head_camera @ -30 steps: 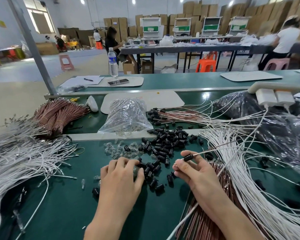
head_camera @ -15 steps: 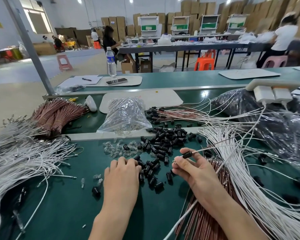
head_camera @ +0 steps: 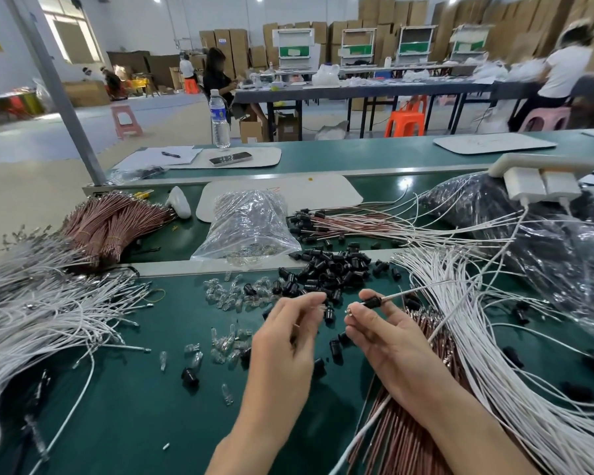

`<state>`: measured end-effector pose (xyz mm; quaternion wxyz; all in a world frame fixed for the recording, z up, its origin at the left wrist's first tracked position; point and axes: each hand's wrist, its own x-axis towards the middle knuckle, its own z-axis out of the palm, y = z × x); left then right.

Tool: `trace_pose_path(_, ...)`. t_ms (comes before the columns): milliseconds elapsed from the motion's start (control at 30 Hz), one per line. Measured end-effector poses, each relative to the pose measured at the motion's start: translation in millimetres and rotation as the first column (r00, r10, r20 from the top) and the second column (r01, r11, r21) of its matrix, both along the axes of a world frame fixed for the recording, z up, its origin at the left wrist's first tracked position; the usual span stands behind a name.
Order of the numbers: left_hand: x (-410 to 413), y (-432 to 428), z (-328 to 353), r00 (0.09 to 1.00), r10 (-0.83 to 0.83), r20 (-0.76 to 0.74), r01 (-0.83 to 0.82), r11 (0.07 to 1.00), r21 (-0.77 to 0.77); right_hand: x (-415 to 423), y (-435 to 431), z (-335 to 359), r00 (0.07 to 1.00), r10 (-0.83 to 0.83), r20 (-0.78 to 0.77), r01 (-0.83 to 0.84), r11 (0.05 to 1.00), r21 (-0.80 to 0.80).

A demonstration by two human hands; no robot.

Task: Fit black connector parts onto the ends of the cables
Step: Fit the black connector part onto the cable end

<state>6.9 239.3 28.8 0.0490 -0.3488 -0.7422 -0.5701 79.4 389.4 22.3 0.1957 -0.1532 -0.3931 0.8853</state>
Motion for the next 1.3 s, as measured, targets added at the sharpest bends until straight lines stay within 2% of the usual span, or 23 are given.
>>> trace_pose_path(100,9,7,-6,0.997,-0.063,0.054,0.062,0.998,0.021,0,-1,0,1.000,-0.001,-0.012,0.001,0.999,-0.032)
trace_pose_path(367,8,11,-16,0.974,-0.116,0.192,0.098,0.990,0.101,0,-1,-2,0.999,-0.009,-0.045,0.005,0.995,-0.098)
trace_pose_path(633,6,11,-19,0.982,-0.130,0.136,0.116,0.987,0.110,-1,-4,2,0.999,-0.011,-0.033,0.010,0.999,-0.040)
trace_pose_path(967,3,12,-23,0.995,-0.100,-0.027,0.102,0.991,0.085,0,-5,2,0.999,-0.013,-0.033,0.012,1.000,-0.009)
trace_pose_path(1300,1,9,-23,0.994,-0.104,0.023,0.101,0.989,0.105,0,-8,1,1.000,-0.011,-0.028,0.010,1.000,-0.017)
